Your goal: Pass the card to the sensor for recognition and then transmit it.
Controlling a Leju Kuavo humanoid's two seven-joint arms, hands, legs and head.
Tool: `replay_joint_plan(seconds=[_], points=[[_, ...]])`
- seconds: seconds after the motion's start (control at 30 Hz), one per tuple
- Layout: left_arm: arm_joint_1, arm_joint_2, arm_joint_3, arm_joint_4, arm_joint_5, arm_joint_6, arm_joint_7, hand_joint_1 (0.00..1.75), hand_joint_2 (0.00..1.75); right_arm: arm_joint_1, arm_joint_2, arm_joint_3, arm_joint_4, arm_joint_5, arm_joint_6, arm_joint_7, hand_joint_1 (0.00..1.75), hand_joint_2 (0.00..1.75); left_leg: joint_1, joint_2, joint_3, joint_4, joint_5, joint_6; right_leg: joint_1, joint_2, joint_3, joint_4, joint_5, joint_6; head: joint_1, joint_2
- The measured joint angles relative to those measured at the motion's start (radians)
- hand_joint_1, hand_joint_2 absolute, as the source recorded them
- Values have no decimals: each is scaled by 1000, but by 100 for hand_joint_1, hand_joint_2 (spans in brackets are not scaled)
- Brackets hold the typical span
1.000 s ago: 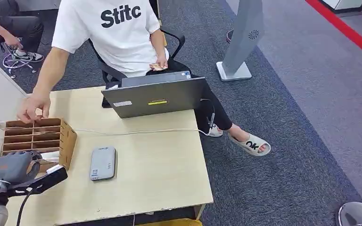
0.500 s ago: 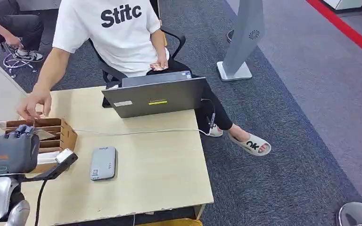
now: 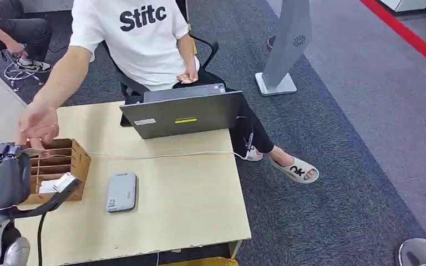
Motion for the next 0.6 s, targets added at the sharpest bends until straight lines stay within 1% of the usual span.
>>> replay_joint_plan(seconds=[0.07, 0.2, 0.3, 0.33, 0.37, 0.43, 0.6], points=[[-26, 19, 36, 18, -3, -2, 8, 175, 175, 0, 0, 0, 0, 10, 0, -2, 0, 175, 0, 0, 0, 0, 0, 0, 0, 0, 0, 0, 0, 0, 0, 0], [-99, 77, 141, 93, 23, -11, -4, 175, 175, 0, 0, -2, 0, 26, 2, 0, 0, 175, 1, 0, 1, 0, 1, -2, 1, 0, 0, 1, 0, 0, -1, 0], [-115, 98, 181, 134, 28, -9, -13, 175, 175, 0, 0, -5, 0, 31, 2, 1, 0, 175, 1, 0, 0, 0, 1, -2, 1, 0, 0, 1, 0, 0, 0, 0], [-117, 101, 191, 144, 28, -8, -15, 133, 175, -1, 0, -7, 0, 31, 2, 2, 0, 175, 1, 0, 0, 0, 1, -2, 1, 0, 0, 1, 0, 0, 0, 0], [-117, 101, 198, 151, 28, -6, -16, 0, 175, -1, 0, -9, 0, 31, 2, 2, 0, 175, 1, 0, 0, 0, 1, -2, 1, 0, 0, 1, 0, 0, 0, 0], [-117, 101, 206, 159, 28, -2, -14, 0, 175, -1, 0, -10, 0, 31, 2, 4, 0, 175, 1, 0, 0, 0, 1, -2, 1, 0, 0, 1, 0, 0, 0, 0], [-116, 88, 209, 178, 17, 32, -13, 0, 175, -2, 0, -16, 0, 35, 2, 4, 0, 175, 0, 0, 0, 0, 1, -1, 1, 0, 0, 1, 0, 0, 0, 0]])
